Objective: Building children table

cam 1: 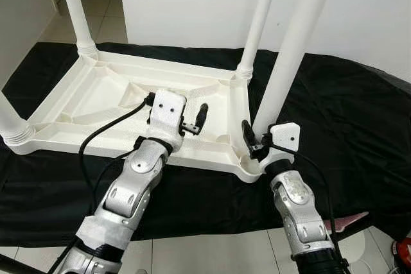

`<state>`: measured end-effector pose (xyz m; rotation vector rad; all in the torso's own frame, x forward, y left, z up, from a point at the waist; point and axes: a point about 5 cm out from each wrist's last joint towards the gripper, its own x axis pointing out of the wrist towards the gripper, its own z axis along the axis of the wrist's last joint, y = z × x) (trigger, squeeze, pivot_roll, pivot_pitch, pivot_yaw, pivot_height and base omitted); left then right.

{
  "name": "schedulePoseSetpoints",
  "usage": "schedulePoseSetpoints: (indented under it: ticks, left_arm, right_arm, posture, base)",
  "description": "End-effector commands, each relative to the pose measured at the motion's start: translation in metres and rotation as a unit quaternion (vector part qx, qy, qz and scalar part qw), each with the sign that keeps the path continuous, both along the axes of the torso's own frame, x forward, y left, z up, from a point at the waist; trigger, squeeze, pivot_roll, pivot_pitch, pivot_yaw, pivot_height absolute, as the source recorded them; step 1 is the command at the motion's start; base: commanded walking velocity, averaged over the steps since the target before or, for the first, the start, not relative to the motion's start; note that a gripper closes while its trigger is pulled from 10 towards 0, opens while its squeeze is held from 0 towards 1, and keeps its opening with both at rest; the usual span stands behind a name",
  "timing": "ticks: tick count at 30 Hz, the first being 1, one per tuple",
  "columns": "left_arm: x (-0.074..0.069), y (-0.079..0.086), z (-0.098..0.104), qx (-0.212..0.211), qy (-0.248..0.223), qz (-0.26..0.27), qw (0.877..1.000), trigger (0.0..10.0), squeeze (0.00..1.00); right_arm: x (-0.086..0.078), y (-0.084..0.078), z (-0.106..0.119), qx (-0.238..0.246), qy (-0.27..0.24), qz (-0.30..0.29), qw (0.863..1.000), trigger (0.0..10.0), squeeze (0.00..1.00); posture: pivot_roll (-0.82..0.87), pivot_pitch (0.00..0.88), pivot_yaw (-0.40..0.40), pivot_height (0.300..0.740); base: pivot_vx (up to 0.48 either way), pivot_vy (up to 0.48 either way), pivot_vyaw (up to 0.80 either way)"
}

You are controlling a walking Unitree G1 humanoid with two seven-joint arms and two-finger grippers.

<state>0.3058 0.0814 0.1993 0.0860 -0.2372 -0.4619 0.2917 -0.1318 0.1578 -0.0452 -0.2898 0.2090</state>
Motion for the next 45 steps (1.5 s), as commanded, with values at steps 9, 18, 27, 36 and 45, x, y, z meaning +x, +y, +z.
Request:
schedulePoseSetpoints:
  ticks: [9,18,27,36,45]
  left_arm:
    - [-0.034,-0.022,-0.022,0.043,0.06,-0.249,0.966,10.0,0.0]
    - [-0.044,-0.023,-0.031,0.069,0.074,-0.281,0.954,10.0,0.0]
    - [-0.044,-0.02,-0.031,0.074,0.084,-0.292,0.95,10.0,0.0]
    - [-0.044,-0.017,-0.03,0.078,0.086,-0.293,0.949,10.0,0.0]
    - [-0.043,-0.017,-0.028,0.078,0.083,-0.287,0.951,10.0,0.0]
  right_arm:
    - [-0.008,0.0,-0.015,0.001,0.015,0.013,1.0,10.0,0.0]
    - [-0.013,0.002,-0.033,-0.012,0.043,0.023,0.999,10.0,0.0]
    - [-0.019,0.011,-0.043,-0.04,0.053,0.07,0.995,10.0,0.0]
    - [-0.022,0.004,-0.048,-0.08,0.058,0.117,0.988,10.0,0.0]
    - [-0.018,0.004,-0.053,-0.04,0.104,0.172,0.979,10.0,0.0]
  posture:
    - [0.07,0.045,-0.076,0.74]
    - [0.07,0.051,-0.07,0.74]
    - [0.07,0.058,-0.068,0.74]
    - [0.07,0.066,-0.057,0.74]
    - [0.07,0.067,-0.062,0.74]
  base:
    - [0.0,0.0,0.0]
    - [0.0,0.0,0.0]
    - [0.0,0.0,0.0]
    - [0.0,0.0,0.0]
    - [0.0,0.0,0.0]
